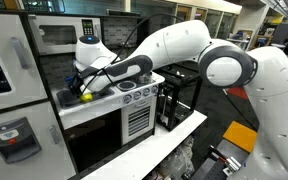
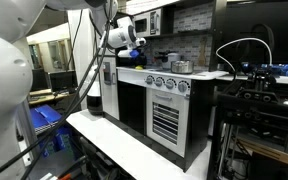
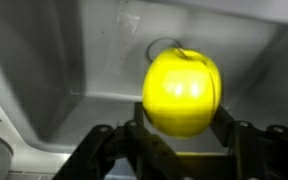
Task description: Pick up the tennis ball from the sink and put it in the grey pot
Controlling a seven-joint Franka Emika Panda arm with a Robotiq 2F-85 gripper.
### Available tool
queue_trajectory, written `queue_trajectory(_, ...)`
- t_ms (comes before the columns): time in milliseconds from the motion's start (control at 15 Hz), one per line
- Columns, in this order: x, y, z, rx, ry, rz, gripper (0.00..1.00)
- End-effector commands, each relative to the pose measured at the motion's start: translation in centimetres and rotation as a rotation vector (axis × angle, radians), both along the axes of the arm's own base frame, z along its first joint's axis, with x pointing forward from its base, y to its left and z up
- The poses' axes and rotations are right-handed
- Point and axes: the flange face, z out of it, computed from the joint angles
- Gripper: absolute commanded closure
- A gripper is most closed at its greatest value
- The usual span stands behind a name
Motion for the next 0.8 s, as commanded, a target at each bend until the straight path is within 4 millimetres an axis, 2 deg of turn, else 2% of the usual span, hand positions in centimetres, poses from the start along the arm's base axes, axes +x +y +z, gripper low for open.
queue_trajectory(0,-0.9,-1.1,3.1,-0.006,-0.031,-0.008,0.59)
queue_trajectory(467,-2.2,-1.8,6.7,-0.005,-0.058,-0.005,0.59)
queue_trajectory(733,-3.7,-2.5,8.4,0.009,-0.032,0.044,0.59)
